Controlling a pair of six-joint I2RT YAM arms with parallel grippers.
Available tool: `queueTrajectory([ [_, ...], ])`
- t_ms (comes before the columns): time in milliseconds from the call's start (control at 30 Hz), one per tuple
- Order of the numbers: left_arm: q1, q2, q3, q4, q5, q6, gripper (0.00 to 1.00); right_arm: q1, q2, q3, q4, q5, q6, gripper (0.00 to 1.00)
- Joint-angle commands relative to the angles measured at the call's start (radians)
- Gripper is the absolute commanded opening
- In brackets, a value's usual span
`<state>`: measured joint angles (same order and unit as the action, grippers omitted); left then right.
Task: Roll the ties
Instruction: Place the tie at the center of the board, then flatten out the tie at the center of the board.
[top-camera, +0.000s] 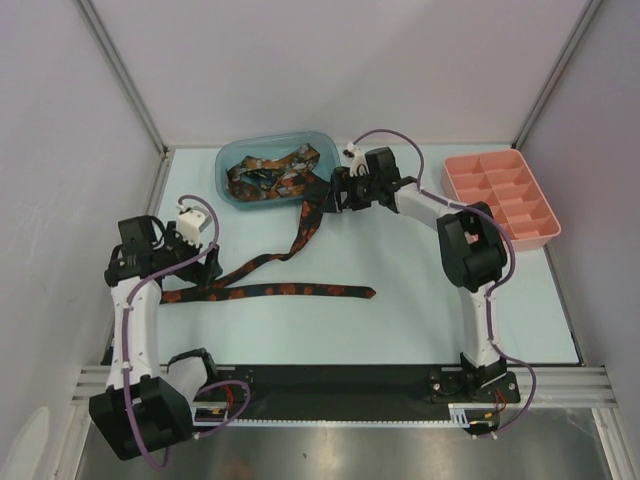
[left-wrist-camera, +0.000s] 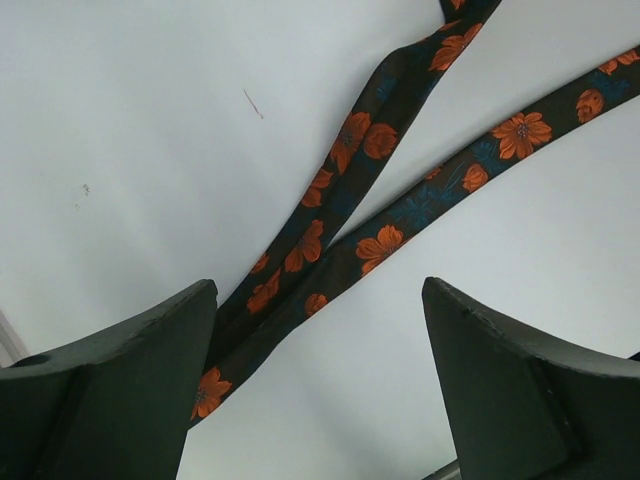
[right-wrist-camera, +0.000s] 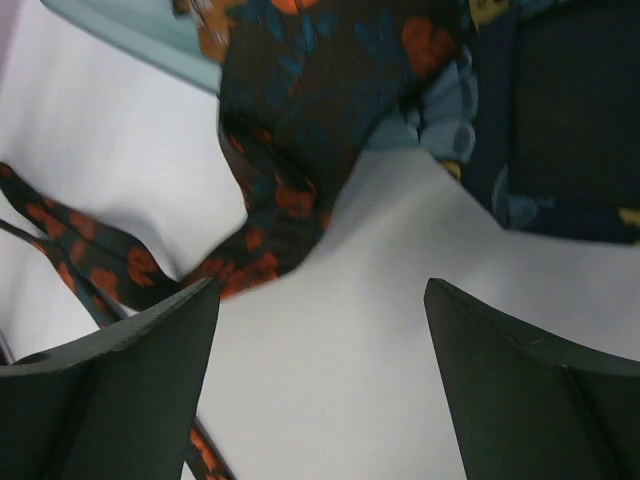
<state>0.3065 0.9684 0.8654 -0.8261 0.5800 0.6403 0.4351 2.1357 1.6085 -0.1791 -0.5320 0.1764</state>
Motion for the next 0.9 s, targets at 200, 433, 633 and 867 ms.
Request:
queueTrajectory([
  [200, 0.006, 0.053, 0.060, 0.047, 0.008, -0.007, 0.89, 0.039, 0.093, 0.031, 0.303, -0.062, 0.253, 0.63],
  [433, 0.006, 0.081, 0.104, 0.073, -0.031, -0.027, 0.88, 0.037, 0.089, -0.004, 0.328, -0.092, 0.301, 0.11],
  [633, 0.006, 0.118, 0.112, 0.087, -0.061, 0.001, 0.87, 0.021, -0.110, -0.122, 0.339, -0.106, 0.325, 0.00],
  [867, 0.006, 0.245, 0.170, 0.026, -0.040, 0.111, 0.88, -0.038, -0.466, -0.396, 0.151, -0.042, 0.313, 0.00],
])
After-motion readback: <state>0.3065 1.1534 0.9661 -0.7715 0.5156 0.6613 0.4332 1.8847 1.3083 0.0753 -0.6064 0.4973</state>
